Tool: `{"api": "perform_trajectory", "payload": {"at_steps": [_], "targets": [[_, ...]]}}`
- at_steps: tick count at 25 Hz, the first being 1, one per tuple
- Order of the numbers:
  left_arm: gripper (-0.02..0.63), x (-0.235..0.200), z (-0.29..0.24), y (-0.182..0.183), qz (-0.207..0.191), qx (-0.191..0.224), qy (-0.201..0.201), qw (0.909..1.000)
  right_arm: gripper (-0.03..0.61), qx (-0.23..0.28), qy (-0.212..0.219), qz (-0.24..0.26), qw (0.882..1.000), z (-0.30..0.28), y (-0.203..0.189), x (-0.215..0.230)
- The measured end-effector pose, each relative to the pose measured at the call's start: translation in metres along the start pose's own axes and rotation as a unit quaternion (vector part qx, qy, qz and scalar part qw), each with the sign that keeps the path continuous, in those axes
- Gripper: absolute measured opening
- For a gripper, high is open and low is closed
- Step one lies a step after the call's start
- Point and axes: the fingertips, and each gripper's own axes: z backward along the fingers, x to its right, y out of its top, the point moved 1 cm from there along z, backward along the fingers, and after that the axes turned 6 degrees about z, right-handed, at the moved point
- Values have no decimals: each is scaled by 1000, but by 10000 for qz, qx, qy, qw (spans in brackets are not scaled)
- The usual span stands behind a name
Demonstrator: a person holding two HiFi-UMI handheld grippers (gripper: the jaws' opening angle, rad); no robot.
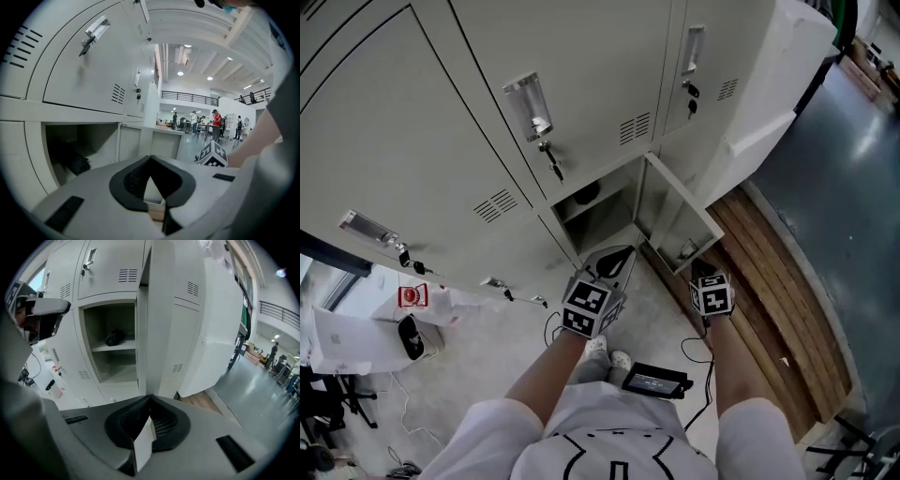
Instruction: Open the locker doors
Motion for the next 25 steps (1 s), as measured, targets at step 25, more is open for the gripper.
{"api": "perform_trajectory", "payload": {"at_steps": [25], "targets": [[17, -63, 176, -30, 243, 489, 1416, 9884, 8, 1599, 1157, 723, 9777, 51, 111, -200]]}}
